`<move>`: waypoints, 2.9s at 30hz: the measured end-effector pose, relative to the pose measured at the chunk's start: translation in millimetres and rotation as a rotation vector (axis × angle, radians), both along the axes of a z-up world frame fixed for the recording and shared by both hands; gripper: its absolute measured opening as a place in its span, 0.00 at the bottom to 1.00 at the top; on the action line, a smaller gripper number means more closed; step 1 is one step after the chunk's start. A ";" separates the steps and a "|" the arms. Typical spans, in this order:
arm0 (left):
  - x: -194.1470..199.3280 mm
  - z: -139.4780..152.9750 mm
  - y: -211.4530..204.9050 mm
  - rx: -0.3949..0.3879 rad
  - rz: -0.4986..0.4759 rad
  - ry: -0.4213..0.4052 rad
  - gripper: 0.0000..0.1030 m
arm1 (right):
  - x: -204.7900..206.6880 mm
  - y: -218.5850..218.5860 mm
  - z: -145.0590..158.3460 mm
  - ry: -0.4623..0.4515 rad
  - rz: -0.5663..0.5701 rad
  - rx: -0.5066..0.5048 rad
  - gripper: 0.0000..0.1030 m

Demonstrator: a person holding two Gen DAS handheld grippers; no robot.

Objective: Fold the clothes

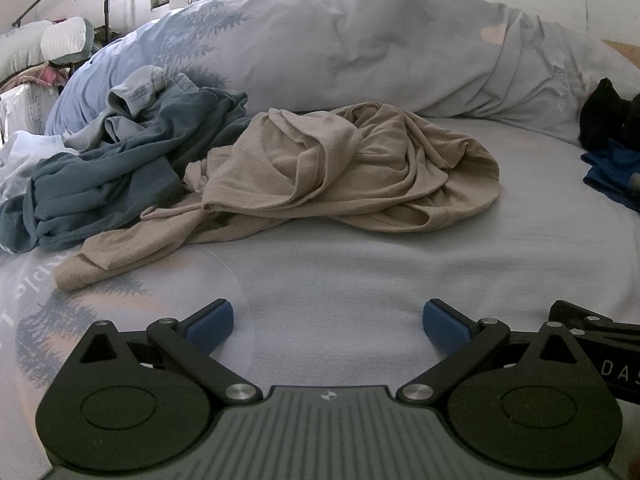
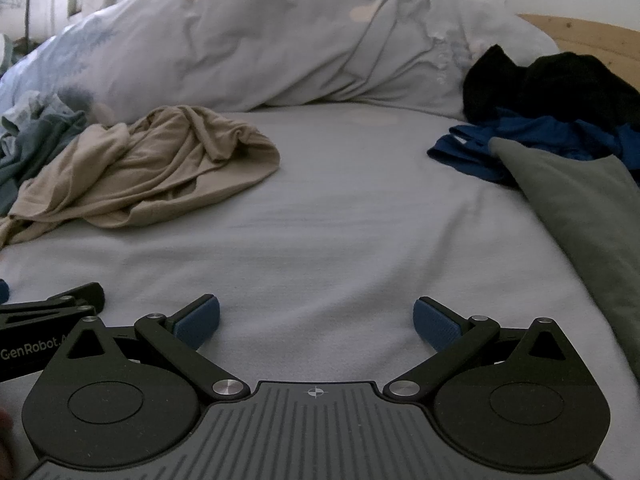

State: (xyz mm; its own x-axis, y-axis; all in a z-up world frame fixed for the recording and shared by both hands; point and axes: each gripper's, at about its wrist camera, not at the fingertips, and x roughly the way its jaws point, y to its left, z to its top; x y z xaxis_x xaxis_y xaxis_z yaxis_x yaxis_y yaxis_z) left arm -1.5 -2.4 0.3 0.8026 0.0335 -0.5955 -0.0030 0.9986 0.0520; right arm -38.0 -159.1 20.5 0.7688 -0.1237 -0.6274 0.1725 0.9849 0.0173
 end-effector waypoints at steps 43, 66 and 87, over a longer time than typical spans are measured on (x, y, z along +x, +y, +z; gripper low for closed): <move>-9.1 26.5 41.5 -0.257 0.078 -0.035 1.00 | 4.2 6.2 8.7 -0.047 0.106 0.096 0.89; 4.3 34.1 134.1 -0.531 0.308 0.021 1.00 | 52.3 91.5 -2.4 -0.119 0.673 -0.679 0.40; -13.6 65.7 170.7 -0.691 0.343 -0.045 1.00 | -9.0 126.8 116.3 -0.349 0.516 -0.434 0.06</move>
